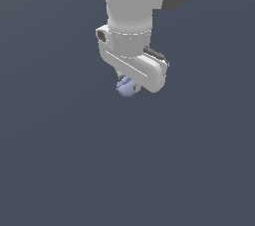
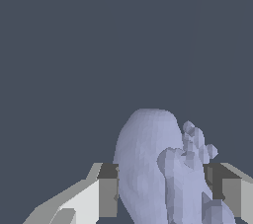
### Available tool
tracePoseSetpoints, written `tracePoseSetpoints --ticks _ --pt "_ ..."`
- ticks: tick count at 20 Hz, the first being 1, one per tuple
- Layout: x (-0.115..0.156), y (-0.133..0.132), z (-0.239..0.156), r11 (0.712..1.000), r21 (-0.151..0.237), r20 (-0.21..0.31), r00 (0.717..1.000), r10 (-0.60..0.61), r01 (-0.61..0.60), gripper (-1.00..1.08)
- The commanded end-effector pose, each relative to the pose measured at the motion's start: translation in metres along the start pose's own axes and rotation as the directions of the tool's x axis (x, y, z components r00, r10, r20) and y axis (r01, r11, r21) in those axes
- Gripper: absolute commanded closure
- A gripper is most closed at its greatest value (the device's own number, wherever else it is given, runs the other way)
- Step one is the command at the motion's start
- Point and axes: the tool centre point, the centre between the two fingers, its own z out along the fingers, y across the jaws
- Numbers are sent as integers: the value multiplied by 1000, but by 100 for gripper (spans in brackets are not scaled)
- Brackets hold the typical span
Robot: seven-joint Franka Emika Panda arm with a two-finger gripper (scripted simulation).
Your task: Pick up the object and move it to a goal position.
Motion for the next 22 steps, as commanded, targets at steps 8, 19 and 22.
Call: tracePoseSetpoints --ticks 8,19,22 --pt "16 -13 -54 1000 0 1 1000 -1 1 108" --pt "24 -19 -75 1000 0 2 1000 -1 1 108" --pt "24 -19 -75 1000 0 2 1000 -1 1 108"
